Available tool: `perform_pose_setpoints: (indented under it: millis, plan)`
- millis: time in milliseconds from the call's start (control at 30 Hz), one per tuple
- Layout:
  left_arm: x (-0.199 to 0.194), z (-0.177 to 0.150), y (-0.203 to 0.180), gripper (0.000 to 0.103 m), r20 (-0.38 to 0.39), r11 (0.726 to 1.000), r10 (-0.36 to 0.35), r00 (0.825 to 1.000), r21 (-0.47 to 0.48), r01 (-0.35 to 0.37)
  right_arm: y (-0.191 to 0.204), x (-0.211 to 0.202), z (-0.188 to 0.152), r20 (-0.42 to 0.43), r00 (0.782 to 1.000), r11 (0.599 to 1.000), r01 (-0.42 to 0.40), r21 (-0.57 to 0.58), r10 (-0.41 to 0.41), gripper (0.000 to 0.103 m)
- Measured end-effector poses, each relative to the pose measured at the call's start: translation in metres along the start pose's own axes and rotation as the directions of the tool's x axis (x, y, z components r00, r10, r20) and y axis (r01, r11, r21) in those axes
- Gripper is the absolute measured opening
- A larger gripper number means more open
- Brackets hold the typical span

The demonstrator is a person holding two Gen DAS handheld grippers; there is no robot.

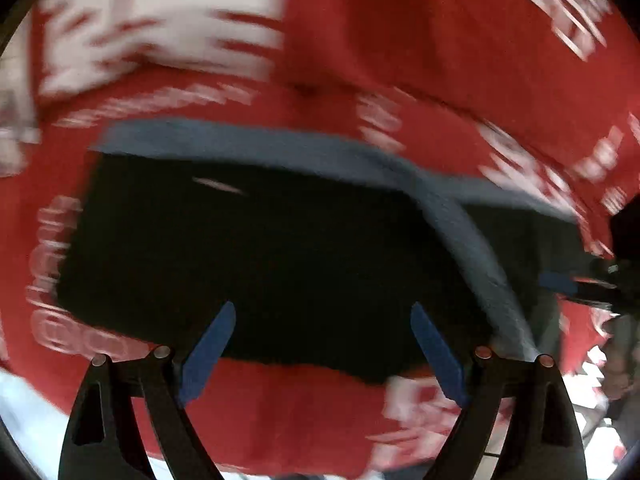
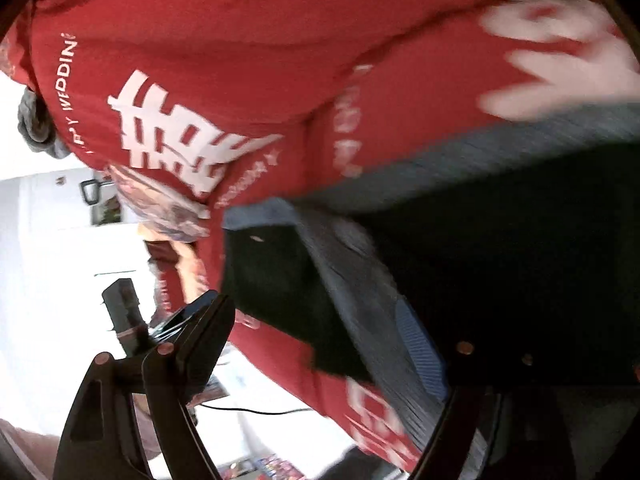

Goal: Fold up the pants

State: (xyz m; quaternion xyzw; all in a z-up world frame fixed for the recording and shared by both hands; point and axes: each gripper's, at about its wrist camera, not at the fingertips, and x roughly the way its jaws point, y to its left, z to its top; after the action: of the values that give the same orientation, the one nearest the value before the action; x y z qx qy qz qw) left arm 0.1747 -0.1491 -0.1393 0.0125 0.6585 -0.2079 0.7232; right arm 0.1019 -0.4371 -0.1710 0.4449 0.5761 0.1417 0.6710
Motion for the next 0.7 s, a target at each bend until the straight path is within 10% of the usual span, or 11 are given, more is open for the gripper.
perform_pose_setpoints:
  millis: [167, 433, 700]
  plan:
    - [0.042, -0.023, -0.087, 0.09, -0.102, 0.979, -0.164, 0.981, 0.103, 0.175, -0.083, -0.074, -0.089, 0.105, 0.983, 0.975, 0.132, 0.179, -0.152, 0.084]
    - [0.076, -0.053, -0.159, 0.09, -0.175, 0.939, -0.228, 0.958, 0.222, 0.264, -0.182, -0.132, -0.243, 0.222, 0.921, 0.851, 0.176, 0.494, -0.319, 0.081]
    - [0.09, -0.079, -0.18, 0.09, -0.232, 0.931, -0.224, 0.947, 0.235, 0.278, -0.236, -0.118, -0.292, 0.215, 0.928, 0.813, 0.136, 0.566, -0.305, 0.08]
